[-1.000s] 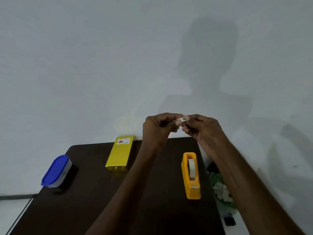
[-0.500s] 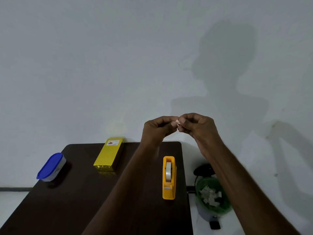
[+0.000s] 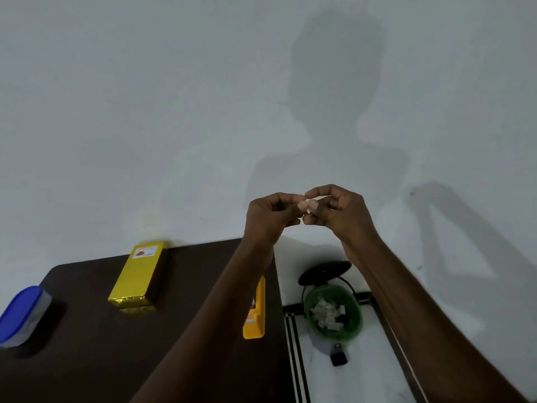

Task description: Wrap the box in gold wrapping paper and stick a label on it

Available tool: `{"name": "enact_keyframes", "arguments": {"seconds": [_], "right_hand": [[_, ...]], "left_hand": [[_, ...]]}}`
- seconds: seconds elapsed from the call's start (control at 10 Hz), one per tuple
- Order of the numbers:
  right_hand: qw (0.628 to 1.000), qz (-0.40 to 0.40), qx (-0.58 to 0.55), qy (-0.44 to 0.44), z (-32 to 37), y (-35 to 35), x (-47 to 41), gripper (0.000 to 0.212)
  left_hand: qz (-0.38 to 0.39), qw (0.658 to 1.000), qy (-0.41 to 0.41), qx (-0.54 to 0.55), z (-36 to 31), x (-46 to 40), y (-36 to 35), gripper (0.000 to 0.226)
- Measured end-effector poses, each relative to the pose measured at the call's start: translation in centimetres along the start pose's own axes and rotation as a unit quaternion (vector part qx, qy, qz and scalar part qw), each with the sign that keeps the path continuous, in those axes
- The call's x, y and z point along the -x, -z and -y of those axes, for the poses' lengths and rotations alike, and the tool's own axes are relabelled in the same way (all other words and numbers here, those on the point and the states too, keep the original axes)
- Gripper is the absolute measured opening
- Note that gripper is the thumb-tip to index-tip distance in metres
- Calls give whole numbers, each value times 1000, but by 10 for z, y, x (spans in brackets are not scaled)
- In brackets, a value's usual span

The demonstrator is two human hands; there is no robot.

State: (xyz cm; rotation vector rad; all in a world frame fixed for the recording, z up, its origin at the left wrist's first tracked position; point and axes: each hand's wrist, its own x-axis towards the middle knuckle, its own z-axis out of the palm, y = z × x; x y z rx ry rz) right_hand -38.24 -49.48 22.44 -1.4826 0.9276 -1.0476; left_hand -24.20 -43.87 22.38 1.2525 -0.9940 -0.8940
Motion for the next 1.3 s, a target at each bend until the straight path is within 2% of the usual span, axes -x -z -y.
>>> {"name": "enact_keyframes", "arguments": {"seconds": [0.2,0.3,0.4,0.5,0.6,0.8,0.9,1.0,1.1,1.2,1.3], "right_hand": [[1000,-18,-6,-20,-21,45,-19,9],[999,17,-18,-46,-36,76,-35,17],[997,32,11,-64,-62,109,-56,13],[995,11,44,-88,-101,137,-79,6],[987,-3,71,-145,-145,151,-97,12],[965,14,100,-241,-258,156,-126,11],[950,21,101,-295,-325,151,-133,7],[921,1,70,-384,-409,141,-143,8],[881,-20,32,-473,-485,129,-147,16],[851,-37,11,-524,-556,115,-151,15],[832,-31,-2,-554,-605,102,-153,23]], "left_hand": [[-28,994,58,85,28,-18,-58,20],[-48,990,96,96,44,-34,-89,21],[-61,985,131,97,68,-50,-119,21],[-61,983,158,63,99,-67,-146,19],[-80,981,174,-16,141,-81,-160,18],[-78,956,182,-215,250,-109,-163,15],[-57,939,213,-262,318,-119,-152,16],[-51,919,279,-273,403,-133,-140,17],[-59,900,361,-235,478,-134,-128,18],[-68,890,410,-186,538,-133,-118,19],[-85,869,474,-114,580,-137,-112,19]]}}
